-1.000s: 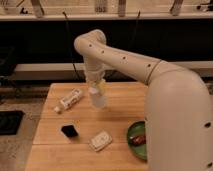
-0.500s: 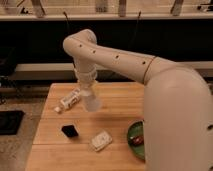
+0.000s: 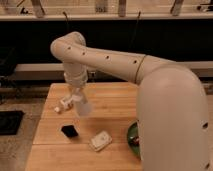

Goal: Place the ceramic cup over the eraser

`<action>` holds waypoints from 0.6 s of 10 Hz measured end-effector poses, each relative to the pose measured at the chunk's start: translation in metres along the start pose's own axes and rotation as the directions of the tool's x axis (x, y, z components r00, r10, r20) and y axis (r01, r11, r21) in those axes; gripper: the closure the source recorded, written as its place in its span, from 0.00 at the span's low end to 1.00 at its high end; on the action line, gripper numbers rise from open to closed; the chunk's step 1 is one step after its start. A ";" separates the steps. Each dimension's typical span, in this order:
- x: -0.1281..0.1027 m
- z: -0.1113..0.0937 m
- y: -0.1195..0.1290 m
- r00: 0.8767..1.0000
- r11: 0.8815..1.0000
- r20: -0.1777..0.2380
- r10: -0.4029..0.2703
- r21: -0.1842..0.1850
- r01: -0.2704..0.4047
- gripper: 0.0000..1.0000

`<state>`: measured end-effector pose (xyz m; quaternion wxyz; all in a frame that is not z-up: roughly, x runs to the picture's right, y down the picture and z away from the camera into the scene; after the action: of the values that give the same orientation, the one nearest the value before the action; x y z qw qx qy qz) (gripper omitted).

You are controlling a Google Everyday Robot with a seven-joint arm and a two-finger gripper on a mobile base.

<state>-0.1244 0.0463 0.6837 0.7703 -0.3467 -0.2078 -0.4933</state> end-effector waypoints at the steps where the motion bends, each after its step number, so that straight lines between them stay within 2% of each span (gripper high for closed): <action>1: -0.010 0.001 -0.004 1.000 1.000 0.001 -0.010 0.002 0.010 0.88; 3: -0.005 -0.005 -0.003 1.000 1.000 -0.012 0.008 0.010 -0.008 0.88; 5: -0.004 -0.015 -0.003 1.000 1.000 -0.017 0.013 0.025 -0.012 0.99; 6: -0.005 -0.020 -0.004 1.000 0.999 -0.019 0.011 0.032 -0.010 1.00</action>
<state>-0.1309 0.0339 0.6682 0.7802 -0.3307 -0.2065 -0.4892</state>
